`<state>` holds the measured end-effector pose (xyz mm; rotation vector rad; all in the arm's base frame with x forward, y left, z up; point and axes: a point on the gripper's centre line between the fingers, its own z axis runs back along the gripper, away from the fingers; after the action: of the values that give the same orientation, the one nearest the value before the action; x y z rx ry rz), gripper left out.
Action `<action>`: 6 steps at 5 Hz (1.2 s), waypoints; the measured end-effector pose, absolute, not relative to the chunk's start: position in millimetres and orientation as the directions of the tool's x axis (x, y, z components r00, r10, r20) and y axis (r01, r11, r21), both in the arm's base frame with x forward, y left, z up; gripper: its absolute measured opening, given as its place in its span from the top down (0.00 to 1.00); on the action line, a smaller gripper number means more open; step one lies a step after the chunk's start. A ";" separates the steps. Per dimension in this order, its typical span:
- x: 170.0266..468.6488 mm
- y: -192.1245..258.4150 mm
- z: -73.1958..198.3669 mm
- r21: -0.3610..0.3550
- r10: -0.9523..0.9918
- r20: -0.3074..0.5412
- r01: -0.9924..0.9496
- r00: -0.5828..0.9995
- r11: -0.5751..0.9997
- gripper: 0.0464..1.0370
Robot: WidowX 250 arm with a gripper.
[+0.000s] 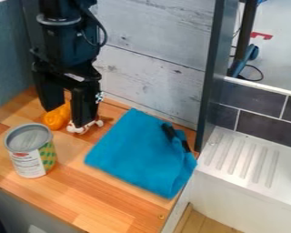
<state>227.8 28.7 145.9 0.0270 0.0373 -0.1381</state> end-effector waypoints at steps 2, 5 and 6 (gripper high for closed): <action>246.1 24.3 124.0 0.029 -0.021 -0.098 0.024 0.995 0.999 0.04; 315.5 -5.3 75.2 0.081 -0.024 -0.042 0.027 0.999 0.996 0.04; 323.7 -14.5 55.9 0.025 -0.032 -0.028 0.032 0.999 0.999 0.04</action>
<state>323.7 -14.5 55.9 0.0255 0.0280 -0.0319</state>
